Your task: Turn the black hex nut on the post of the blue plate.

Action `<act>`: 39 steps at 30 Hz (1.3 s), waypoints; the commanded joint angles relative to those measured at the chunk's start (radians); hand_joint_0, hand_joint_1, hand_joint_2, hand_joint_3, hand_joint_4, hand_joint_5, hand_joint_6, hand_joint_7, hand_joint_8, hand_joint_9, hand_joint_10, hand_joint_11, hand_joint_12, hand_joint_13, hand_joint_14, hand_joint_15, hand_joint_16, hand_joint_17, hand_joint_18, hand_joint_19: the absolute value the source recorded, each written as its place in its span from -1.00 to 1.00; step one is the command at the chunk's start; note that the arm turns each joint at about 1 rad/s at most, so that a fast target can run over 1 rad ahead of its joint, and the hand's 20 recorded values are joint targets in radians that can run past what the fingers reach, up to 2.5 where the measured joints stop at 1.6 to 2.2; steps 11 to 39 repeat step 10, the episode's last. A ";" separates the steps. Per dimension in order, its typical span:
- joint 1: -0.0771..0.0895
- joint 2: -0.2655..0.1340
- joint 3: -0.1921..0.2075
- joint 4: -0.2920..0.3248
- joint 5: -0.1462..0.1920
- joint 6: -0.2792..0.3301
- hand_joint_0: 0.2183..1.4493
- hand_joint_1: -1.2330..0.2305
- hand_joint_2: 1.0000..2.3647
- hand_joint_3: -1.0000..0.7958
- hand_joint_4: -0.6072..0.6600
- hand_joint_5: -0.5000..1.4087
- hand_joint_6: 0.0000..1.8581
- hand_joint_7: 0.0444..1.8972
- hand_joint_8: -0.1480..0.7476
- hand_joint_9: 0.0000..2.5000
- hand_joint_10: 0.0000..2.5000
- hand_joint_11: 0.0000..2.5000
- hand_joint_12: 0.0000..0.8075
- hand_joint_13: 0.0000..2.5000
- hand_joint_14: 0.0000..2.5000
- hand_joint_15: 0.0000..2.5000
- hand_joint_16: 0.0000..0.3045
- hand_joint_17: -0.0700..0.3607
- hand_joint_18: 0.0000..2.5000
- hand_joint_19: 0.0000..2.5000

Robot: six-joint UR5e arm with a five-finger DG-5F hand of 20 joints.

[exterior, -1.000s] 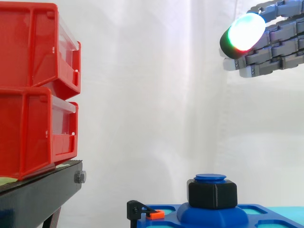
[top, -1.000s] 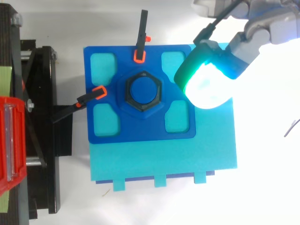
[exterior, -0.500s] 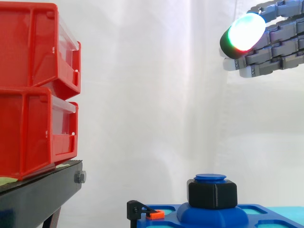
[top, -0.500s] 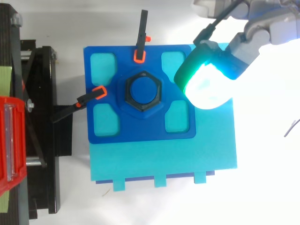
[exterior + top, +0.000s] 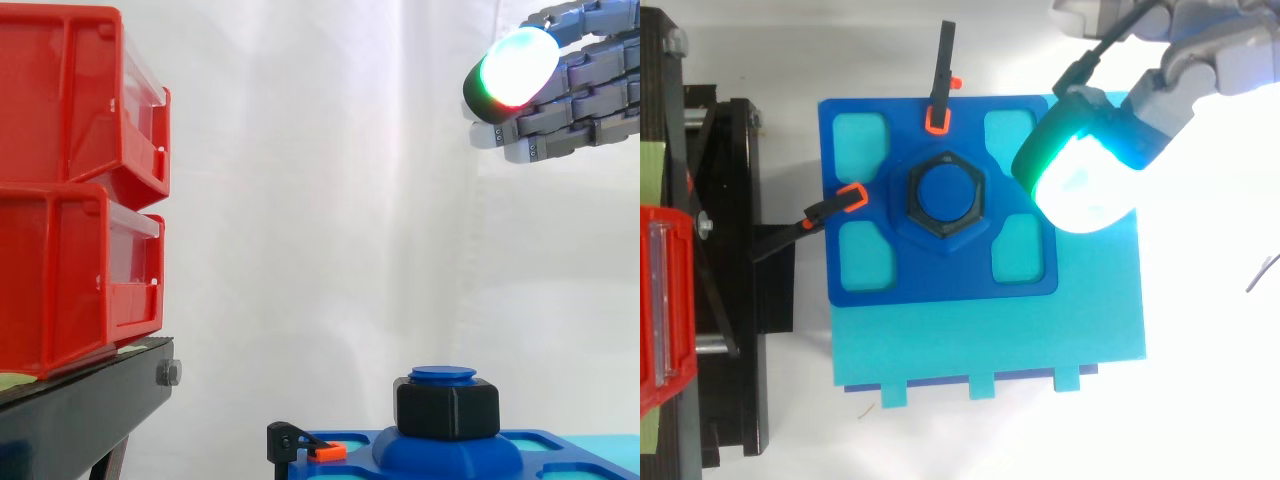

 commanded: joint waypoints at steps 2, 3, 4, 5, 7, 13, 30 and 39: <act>0.000 0.000 0.001 0.000 0.000 0.001 -0.63 0.10 -1.00 -0.44 0.01 -0.75 -0.46 -0.32 -0.37 -1.00 -1.00 -1.00 -0.19 -1.00 -1.00 -1.00 -0.61 -0.06 -1.00 -0.99; 0.000 0.000 0.001 0.000 0.000 0.001 -0.63 0.10 -1.00 -0.44 0.02 -0.75 -0.46 -0.28 -0.38 -1.00 -1.00 -1.00 -0.19 -1.00 -1.00 -1.00 -0.61 -0.06 -1.00 -0.98; 0.000 0.000 0.001 0.000 0.000 0.000 -0.63 0.10 -1.00 -0.44 0.01 -0.75 -0.46 -0.28 -0.38 -1.00 -1.00 -1.00 -0.19 -1.00 -1.00 -1.00 -0.61 -0.06 -1.00 -0.99; 0.000 0.000 0.001 0.000 0.000 0.001 -0.63 0.10 -1.00 -0.44 0.01 -0.75 -0.46 -0.28 -0.38 -1.00 -1.00 -1.00 -0.19 -1.00 -1.00 -1.00 -0.61 -0.06 -1.00 -0.99; 0.000 0.000 0.001 0.000 0.000 0.000 -0.63 0.10 -1.00 -0.44 0.02 -0.75 -0.46 -0.34 -0.37 -1.00 -1.00 -1.00 -0.19 -1.00 -1.00 -1.00 -0.61 -0.05 -1.00 -0.99; 0.000 0.000 -0.001 0.000 0.000 0.001 -0.62 0.10 -1.00 -0.44 0.02 -0.75 -0.46 -0.27 -0.37 -1.00 -1.00 -1.00 -0.19 -1.00 -1.00 -1.00 -0.61 -0.06 -1.00 -0.99; 0.000 0.000 -0.001 0.000 0.000 0.001 -0.62 0.10 -1.00 -0.44 0.02 -0.75 -0.46 -0.27 -0.37 -1.00 -1.00 -1.00 -0.19 -1.00 -1.00 -1.00 -0.61 -0.06 -1.00 -0.99; 0.000 0.000 -0.001 0.000 0.000 0.001 -0.62 0.10 -1.00 -0.44 0.02 -0.75 -0.46 -0.27 -0.37 -1.00 -1.00 -1.00 -0.19 -1.00 -1.00 -1.00 -0.61 -0.06 -1.00 -0.99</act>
